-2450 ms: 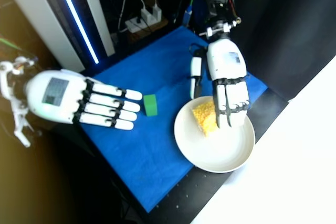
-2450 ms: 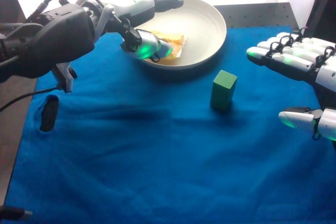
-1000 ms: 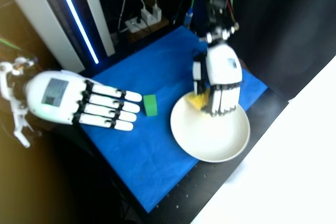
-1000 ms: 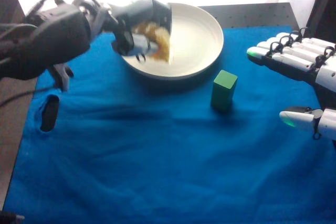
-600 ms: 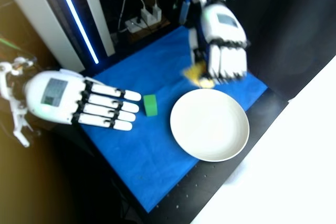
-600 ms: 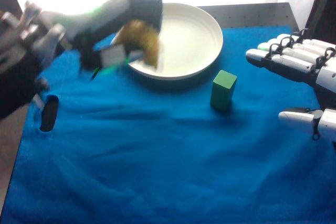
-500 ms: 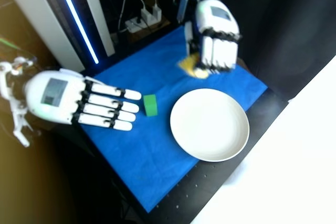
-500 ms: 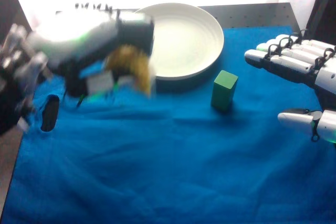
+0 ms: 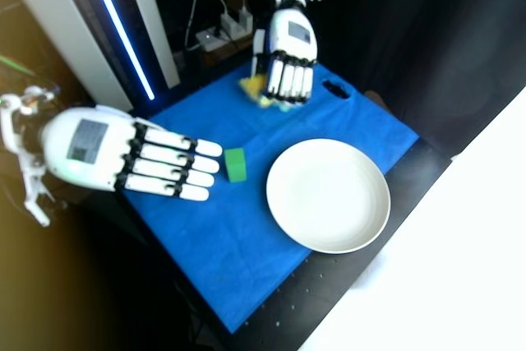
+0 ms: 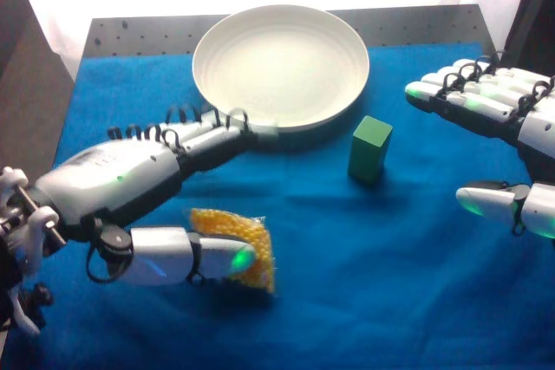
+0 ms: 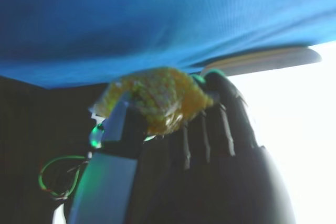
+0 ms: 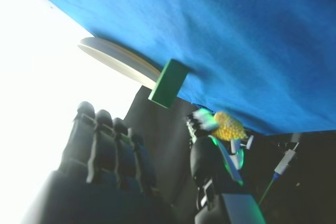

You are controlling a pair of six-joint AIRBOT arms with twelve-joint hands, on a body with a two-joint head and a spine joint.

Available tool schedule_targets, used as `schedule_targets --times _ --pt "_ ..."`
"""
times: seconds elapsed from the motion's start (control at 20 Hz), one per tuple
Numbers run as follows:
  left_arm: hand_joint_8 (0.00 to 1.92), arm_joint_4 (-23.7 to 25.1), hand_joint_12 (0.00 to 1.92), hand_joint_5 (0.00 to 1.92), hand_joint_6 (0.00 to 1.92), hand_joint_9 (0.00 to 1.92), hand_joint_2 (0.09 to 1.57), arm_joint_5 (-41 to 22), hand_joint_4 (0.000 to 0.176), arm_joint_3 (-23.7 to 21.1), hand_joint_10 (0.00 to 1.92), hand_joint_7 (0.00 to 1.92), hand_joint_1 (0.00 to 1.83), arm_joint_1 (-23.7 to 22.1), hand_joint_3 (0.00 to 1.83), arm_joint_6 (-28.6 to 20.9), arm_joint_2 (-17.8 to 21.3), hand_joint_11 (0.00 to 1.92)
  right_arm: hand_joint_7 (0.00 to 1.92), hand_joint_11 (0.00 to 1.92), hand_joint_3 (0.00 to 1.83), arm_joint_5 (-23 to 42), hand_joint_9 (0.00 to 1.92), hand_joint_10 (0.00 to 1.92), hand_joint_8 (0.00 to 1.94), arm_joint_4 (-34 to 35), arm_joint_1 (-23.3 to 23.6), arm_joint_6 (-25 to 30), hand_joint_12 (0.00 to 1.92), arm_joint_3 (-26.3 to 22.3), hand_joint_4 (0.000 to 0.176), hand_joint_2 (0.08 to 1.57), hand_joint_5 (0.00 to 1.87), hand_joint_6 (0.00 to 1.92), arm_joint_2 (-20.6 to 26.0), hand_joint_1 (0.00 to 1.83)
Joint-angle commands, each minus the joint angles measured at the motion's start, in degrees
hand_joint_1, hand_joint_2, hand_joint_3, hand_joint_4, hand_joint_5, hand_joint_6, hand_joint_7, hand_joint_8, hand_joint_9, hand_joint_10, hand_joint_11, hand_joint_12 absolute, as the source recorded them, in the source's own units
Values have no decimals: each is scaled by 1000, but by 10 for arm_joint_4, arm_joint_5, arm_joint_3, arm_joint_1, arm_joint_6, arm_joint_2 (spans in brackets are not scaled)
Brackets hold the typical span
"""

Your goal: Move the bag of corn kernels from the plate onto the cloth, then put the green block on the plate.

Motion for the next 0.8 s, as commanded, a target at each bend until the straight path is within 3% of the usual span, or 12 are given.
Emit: schedule_targets --times 0.0,0.05,0.1,0.15,0.2,0.25,0.3,0.4,0.5,0.55,0.65,0.75 --pt "0 0 0 0 0 0 957 -81 175 0 0 0 383 -3 0 -3 4 0 0 0 0 70 0 0 0 2 4 4 0 -1 0 1367 0 0 2 572" --pt "0 -7 0 0 0 0 941 -92 176 0 0 0 360 0 0 -2 8 0 0 0 0 70 0 0 0 -1 4 4 0 -1 0 1363 0 0 2 566" --pt "0 -16 0 0 0 0 1003 -105 167 0 0 0 216 3 11 -1 12 0 0 0 39 70 18 11 0 -2 4 5 301 3 0 1311 0 0 2 655" --pt "0 -32 0 0 0 0 1142 -121 147 0 0 0 125 8 17 1 15 0 0 0 25 70 57 30 0 -5 4 5 634 8 0 1304 6 3 1 675" --pt "0 -49 0 0 0 0 1206 -138 129 1 0 0 56 12 29 3 16 0 0 0 12 69 66 36 0 -6 4 5 767 11 0 1303 0 0 -1 697" --pt "0 -56 0 0 0 0 1246 -148 155 2 0 0 10 14 14 4 16 0 0 0 4 69 81 42 0 -6 8 6 868 14 0 1297 9 3 -4 766" --pt "0 -67 0 0 0 0 1263 -160 160 3 0 0 1 14 14 7 16 0 0 0 3 69 58 31 0 -8 14 10 808 21 0 1305 3 1 -8 774" --pt "0 -77 0 3 1 0 1292 -175 154 2 0 0 0 17 23 9 16 0 14 0 0 66 82 40 3 -11 19 24 878 33 0 1291 49 17 -18 724" --pt "0 -82 0 0 0 0 1296 -182 165 2 0 0 0 20 21 9 16 0 29 0 0 47 92 44 3 -20 35 28 838 39 0 1298 80 23 -25 688" --pt "0 -86 0 0 0 0 1308 -188 157 0 0 0 0 25 24 9 17 0 32 0 2 30 97 46 3 -32 49 28 825 43 0 1303 81 21 -32 657" --pt "0 -106 0 0 0 0 1300 -214 170 -4 0 0 0 46 17 9 18 0 25 0 0 -6 78 34 3 -54 78 28 731 56 0 1273 91 21 -55 748" --pt "0 -120 14 2 1 0 1289 -231 169 -8 0 0 14 58 8 9 20 28 59 0 0 -25 133 60 5 -68 93 28 871 64 0 1253 118 26 -70 820"
